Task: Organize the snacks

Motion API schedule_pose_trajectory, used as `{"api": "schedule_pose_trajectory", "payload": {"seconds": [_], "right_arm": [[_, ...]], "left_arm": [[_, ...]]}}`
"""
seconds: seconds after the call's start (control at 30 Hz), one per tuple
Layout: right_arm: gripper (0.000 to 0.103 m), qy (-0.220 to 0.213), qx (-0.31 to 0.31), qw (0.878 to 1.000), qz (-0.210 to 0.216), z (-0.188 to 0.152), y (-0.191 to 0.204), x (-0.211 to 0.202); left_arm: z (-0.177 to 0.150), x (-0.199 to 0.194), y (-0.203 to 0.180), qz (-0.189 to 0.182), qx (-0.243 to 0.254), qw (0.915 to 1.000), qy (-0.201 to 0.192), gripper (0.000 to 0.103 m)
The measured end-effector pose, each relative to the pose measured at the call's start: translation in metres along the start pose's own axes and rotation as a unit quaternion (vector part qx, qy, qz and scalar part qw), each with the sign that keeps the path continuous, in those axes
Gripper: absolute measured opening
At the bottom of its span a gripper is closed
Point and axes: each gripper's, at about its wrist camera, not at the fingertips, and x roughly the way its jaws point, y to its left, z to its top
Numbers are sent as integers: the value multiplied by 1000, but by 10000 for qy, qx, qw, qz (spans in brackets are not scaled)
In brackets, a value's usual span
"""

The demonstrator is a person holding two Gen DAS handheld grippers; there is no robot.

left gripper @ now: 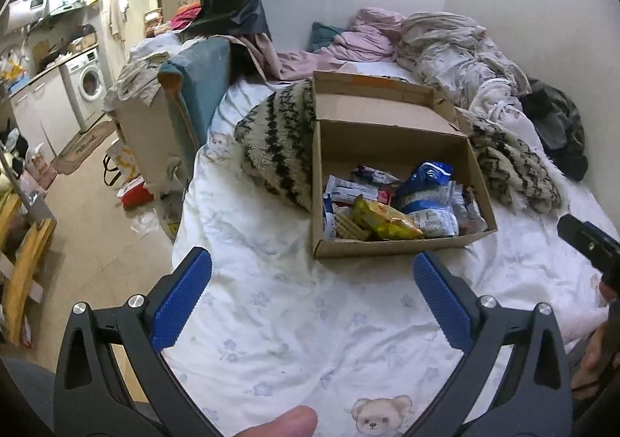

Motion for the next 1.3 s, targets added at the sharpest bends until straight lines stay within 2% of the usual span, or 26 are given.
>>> {"api": "schedule_pose_trajectory", "payload": {"seconds": [0.17,0.23,0.4,0.5,1.3], "right_arm": [[103,-31,-29,10000,-75,-2,5,14],[103,-41,-93,9999,-129,-4,9,17],[103,37,-218,9997,-122,-7,16,23],[103,64,-256,9996,-138,-9,17,25],[103,55,-315,9992,-219,-10,18,25]], "left_arm": [[-1,15,4,163,-156,9996,181,103],[-1,16,7,86,-244,9994,222,103],[2,10,6,105,-206,9997,60,103],[3,9,6,8,-256,9997,51,103],[1,6,6,62,-197,9998,7,103]]}}
